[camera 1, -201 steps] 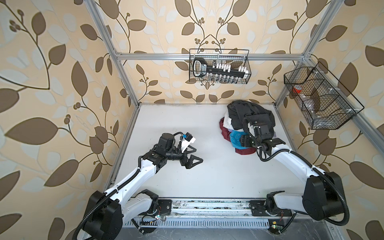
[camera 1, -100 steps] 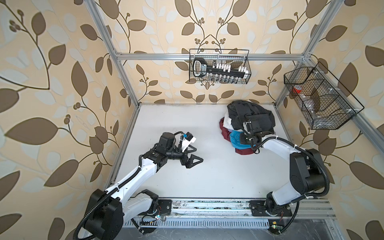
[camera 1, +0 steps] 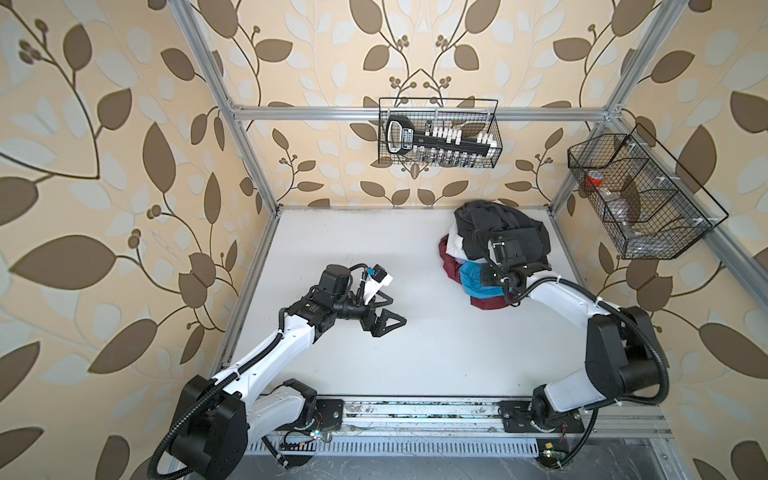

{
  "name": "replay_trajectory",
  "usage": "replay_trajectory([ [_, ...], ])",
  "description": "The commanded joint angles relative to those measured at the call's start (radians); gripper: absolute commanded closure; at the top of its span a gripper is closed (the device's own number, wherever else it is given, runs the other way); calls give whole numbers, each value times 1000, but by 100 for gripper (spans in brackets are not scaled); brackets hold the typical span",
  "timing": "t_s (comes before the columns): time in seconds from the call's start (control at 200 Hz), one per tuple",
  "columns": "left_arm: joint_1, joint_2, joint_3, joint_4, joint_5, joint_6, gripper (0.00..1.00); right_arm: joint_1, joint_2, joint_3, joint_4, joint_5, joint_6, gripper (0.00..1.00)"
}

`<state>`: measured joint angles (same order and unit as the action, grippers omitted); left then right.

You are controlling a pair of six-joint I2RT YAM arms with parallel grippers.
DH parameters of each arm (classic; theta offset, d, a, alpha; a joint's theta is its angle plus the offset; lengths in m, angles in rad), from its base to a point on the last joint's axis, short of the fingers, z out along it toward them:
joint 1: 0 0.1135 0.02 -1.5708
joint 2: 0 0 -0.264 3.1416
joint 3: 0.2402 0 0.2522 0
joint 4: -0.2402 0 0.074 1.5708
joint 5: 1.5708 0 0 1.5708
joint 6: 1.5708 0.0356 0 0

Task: Pick out a specific cloth from the pile
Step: 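Close the right gripper on the teal shirt under the grey shirt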

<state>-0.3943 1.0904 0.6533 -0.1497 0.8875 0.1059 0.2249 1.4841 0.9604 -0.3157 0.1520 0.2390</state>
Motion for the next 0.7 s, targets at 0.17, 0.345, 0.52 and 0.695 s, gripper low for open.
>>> replay_trajectory([
  [0.17, -17, -26, 34, 1, 21, 26, 1, 8, -186, 14, -31, 50, -20, 100],
  [0.345, -23, -33, 32, -1, 19, 26, 1, 10, -136, 6, -65, -6, -17, 85],
  [0.52, -29, -38, 32, -7, 12, 33, 1, 22, -13, -13, -56, -4, -11, 41],
  [0.695, -29, -35, 33, -9, 10, 36, 1, 23, 71, -4, -18, 25, -5, 20],
])
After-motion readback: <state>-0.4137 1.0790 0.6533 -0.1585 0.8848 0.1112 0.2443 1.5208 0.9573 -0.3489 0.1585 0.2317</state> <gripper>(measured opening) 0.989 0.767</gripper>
